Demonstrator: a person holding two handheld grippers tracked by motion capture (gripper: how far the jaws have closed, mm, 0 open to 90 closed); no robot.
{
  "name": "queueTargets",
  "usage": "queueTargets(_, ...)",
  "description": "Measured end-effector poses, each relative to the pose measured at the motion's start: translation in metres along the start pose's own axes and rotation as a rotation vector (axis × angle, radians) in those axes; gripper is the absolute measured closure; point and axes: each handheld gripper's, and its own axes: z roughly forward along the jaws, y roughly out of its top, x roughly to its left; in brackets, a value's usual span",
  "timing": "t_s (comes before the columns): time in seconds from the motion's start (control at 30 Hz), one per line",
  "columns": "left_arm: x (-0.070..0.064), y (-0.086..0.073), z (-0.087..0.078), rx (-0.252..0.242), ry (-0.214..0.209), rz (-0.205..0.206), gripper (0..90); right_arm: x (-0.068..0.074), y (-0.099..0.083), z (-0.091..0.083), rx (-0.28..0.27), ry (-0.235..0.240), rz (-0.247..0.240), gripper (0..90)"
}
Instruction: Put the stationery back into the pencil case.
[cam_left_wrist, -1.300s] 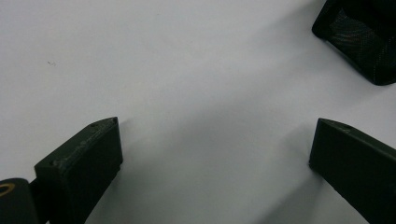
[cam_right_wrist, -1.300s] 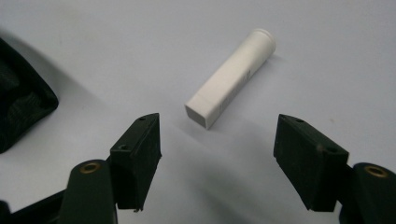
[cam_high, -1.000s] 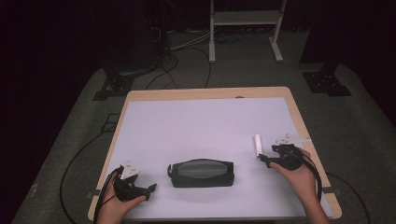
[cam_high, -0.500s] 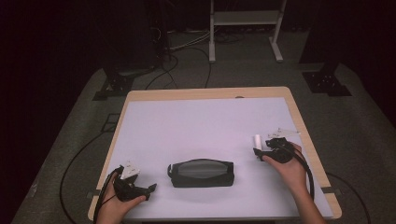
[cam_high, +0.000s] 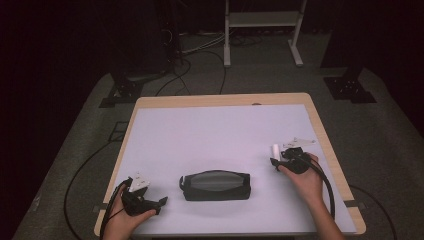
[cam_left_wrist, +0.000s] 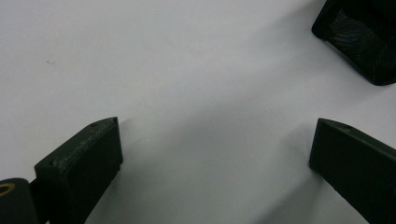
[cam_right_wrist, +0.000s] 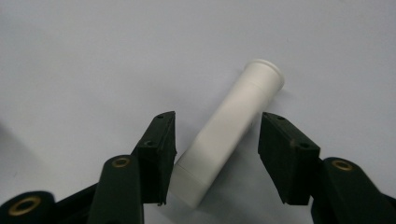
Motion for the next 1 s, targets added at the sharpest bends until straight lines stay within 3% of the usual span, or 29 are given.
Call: queueTargets(1.0,0.0005,0.0,-0.0002,0.004,-0.002,0.001,1.8,-0.0052,-0.0032,0.0014,0.064,-0.034,0.01,63.8)
